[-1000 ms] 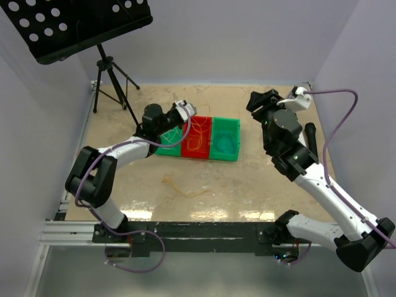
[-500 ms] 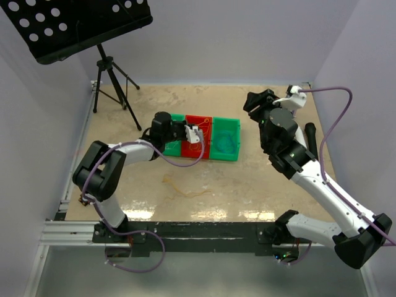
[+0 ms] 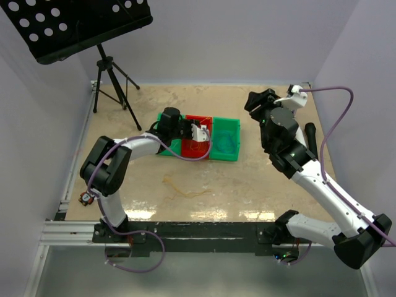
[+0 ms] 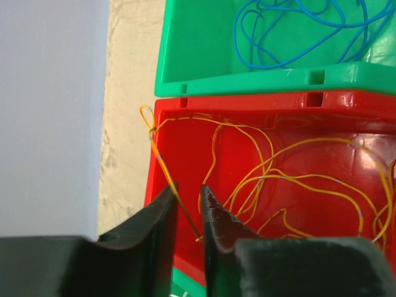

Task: Untangle the cables

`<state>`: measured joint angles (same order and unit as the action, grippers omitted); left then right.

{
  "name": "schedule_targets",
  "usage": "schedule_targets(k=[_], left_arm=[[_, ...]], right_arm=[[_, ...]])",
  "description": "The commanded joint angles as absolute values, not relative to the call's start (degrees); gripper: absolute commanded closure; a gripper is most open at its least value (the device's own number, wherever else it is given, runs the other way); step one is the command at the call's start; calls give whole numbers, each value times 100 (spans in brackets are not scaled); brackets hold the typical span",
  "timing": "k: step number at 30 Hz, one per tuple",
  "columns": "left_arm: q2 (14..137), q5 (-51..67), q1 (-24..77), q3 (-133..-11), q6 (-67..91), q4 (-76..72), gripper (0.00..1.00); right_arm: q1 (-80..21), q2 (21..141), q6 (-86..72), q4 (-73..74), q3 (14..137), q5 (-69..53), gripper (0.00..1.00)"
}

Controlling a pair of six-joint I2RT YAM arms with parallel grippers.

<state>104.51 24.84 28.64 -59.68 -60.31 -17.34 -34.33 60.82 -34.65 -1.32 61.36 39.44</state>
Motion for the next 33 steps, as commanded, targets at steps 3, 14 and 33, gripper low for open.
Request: schedule_targets(k=[3, 14, 33], left_arm=[[10354, 2689, 2883, -6310, -5512, -1503, 38], [9792, 2786, 2865, -6855, -4826, -537, 0], [6987, 4484, 2865, -5064, -10025, 5774, 2]], right_arm=[[-3384, 6126, -3384, -237, 6117, 3876, 45], [-3366, 6152, -3419, -123, 6135, 3858, 44], [-3366, 6161, -3410, -106, 6003, 3401, 45]])
